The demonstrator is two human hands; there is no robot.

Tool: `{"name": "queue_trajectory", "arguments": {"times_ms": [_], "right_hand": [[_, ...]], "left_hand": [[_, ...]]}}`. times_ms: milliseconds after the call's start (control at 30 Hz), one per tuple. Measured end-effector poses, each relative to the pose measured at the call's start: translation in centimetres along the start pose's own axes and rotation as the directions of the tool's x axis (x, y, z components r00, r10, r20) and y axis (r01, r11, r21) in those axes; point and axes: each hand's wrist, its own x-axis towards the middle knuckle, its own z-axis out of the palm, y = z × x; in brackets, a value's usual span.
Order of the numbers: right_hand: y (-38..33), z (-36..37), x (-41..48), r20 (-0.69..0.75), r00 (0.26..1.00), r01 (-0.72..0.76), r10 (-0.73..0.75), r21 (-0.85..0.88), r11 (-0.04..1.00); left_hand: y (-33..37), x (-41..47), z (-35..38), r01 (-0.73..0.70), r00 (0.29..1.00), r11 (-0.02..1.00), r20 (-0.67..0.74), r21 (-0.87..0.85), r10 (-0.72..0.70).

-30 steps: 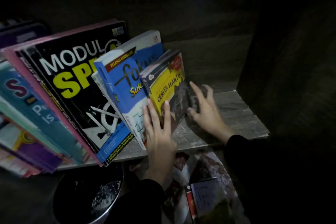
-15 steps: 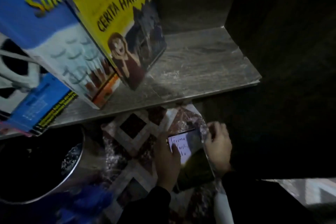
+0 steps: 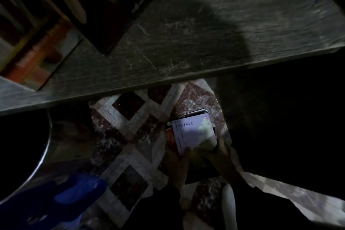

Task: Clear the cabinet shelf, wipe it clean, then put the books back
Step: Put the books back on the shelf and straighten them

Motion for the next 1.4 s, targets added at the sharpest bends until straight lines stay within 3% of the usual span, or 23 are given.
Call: {"name": "queue_trajectory", "arguments": {"times_ms": [100,200,300,400,567,700,733,833,933,1033,1133,1400], "right_hand": [[-3.5,-0.6,-0.3,0.028,0.984,-0.181,0.179,0.188,0.965],[-3.4,-0.9,0.7,0.05,0.968,-0.25,0.246,0.274,0.929],[-3.9,-1.1,1.0,0.077,0.958,-0.285,0.275,0.259,0.923],[-4.1,-1.0,0.3,0.137,0.95,-0.311,0.28,0.339,0.888],[-4.0,-1.7,-1.7,0.256,0.903,-0.418,0.344,0.351,0.838],[-7.1,-3.5,-3.7,0.49,0.816,-0.513,0.307,0.369,0.775],[-8.4,-4.2,-4.3,0.556,0.783,-0.508,0.279,0.313,0.802],[-12.5,-6.7,-6.9,0.618,0.751,-0.439,0.232,0.205,0.875],[-16.7,-9.8,-10.2,0.583,0.801,-0.324,0.134,0.234,0.917],[-20.6,-12.6,-13.0,0.665,0.745,-0.207,0.052,0.156,0.966],[-23.1,-15.2,-15.8,0.694,0.719,-0.12,-0.033,0.171,0.978],[-30.1,-20.8,-20.1,0.511,0.764,0.319,-0.393,0.23,0.919]], "left_hand": [[0.3,0.5,0.1,0.097,0.995,0.981,0.002,-0.166,-0.098],[-1.3,2.1,-0.2,0.209,0.978,0.961,0.055,-0.183,-0.202],[-1.1,3.1,-0.4,0.277,0.958,0.957,0.103,-0.085,-0.268],[1.4,1.9,-1.0,0.206,0.973,0.971,0.132,-0.126,-0.189],[4.6,-0.2,-3.1,0.05,0.923,0.985,0.385,-0.164,0.017],[6.7,-1.3,-5.6,0.097,0.901,0.99,0.431,-0.099,-0.046],[7.8,-2.4,-6.4,0.128,0.899,0.986,0.431,-0.102,-0.072],[11.4,-5.8,-8.3,0.049,0.909,0.997,0.416,-0.056,-0.021],[15.7,-9.4,-10.3,-0.139,0.905,0.989,0.413,0.054,0.104],[19.8,-12.9,-12.1,-0.314,0.877,0.942,0.416,0.12,0.24],[22.4,-16.1,-13.3,-0.397,0.851,0.911,0.418,0.115,0.318],[29.9,-21.5,-14.7,-0.647,0.714,0.762,0.378,0.034,0.589]]}}
